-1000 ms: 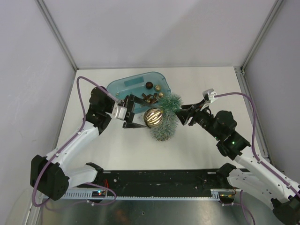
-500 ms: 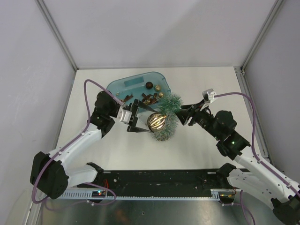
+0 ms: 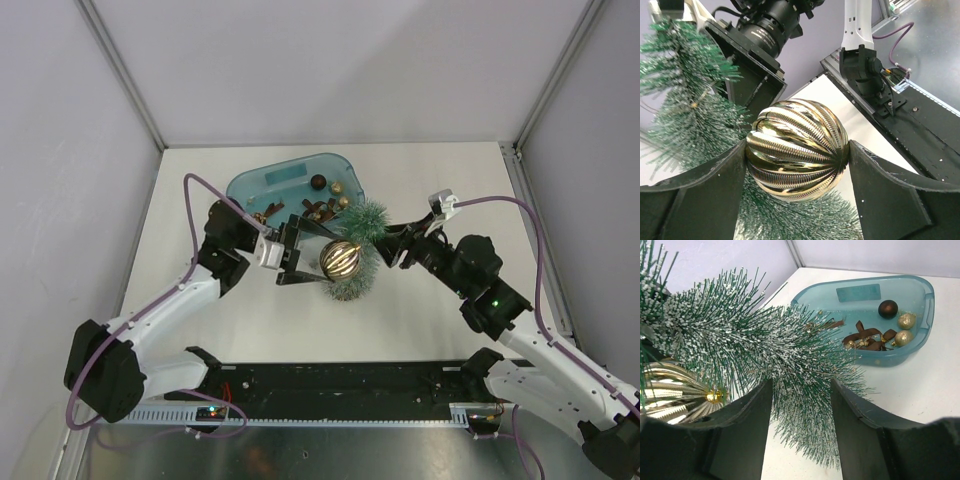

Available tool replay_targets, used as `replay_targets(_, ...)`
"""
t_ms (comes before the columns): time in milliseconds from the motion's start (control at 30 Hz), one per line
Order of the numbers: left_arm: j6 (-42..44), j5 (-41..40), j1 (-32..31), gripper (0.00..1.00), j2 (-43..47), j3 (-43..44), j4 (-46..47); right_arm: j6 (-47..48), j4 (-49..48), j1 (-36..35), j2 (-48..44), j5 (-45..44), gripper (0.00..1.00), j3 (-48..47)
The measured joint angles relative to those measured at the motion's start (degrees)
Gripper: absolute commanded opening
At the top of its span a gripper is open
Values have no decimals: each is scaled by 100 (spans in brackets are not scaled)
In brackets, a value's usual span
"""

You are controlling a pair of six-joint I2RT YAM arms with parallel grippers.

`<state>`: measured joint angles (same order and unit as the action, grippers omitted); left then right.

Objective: Decorate the small christmas tree

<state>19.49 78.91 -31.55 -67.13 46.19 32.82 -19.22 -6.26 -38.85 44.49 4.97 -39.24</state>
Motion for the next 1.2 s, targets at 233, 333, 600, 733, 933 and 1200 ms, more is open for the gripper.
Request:
replay_targets(233, 22, -236, -11, 75, 7, -590, 114, 0, 2, -7, 0, -17, 54, 0)
replay_targets(333, 76, -396, -11, 80, 39, -855, 96, 0, 2, -7, -2, -22, 54, 0)
replay_targets(600, 350, -789, -20, 82, 116, -1023, 101, -2, 0, -7, -2, -61, 54, 0)
replay_targets(733, 455, -920, -20, 91, 116, -1060, 118, -2, 0, -7, -2, -61, 54, -2)
replay_targets(933, 518, -1019, -24, 99, 116, -1174, 109, -2, -2, -9, 0, -61, 54, -2)
replay_targets(1200, 555, -1091, -26, 100, 149, -1178, 118, -2, 0, -33, 0, -61, 54, -26)
